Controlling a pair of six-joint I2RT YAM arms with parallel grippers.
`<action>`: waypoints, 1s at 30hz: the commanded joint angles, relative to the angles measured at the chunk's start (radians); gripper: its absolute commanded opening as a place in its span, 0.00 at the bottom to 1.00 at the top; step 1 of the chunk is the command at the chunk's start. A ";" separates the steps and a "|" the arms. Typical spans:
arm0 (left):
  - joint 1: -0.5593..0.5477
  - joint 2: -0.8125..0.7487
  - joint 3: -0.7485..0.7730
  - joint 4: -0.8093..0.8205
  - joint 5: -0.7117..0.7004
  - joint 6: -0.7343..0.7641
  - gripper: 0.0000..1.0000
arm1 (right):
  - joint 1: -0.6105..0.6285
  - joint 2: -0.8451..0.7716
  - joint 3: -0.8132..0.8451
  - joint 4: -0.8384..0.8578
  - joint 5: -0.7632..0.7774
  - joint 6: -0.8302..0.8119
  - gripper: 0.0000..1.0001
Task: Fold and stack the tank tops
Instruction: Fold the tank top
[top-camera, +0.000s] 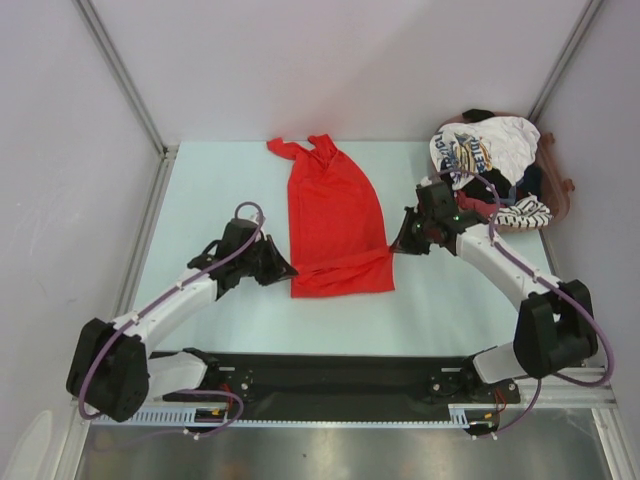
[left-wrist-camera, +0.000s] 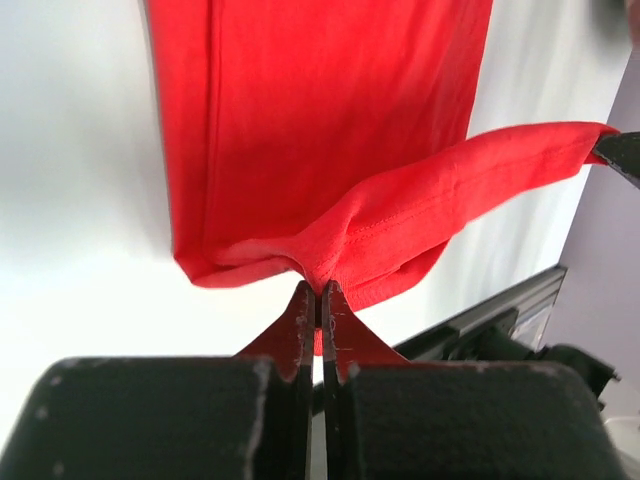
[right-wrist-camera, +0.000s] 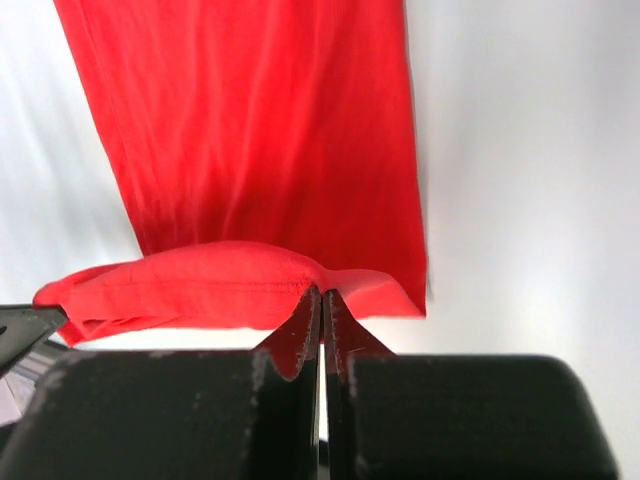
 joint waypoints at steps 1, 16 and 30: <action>0.054 0.064 0.074 0.052 0.036 0.031 0.00 | -0.033 0.084 0.107 0.058 -0.033 -0.032 0.00; 0.177 0.407 0.338 0.158 0.085 0.019 0.00 | -0.102 0.446 0.478 0.087 -0.080 -0.016 0.00; 0.252 0.575 0.547 0.176 0.136 -0.010 0.01 | -0.140 0.670 0.814 -0.003 -0.082 -0.029 0.00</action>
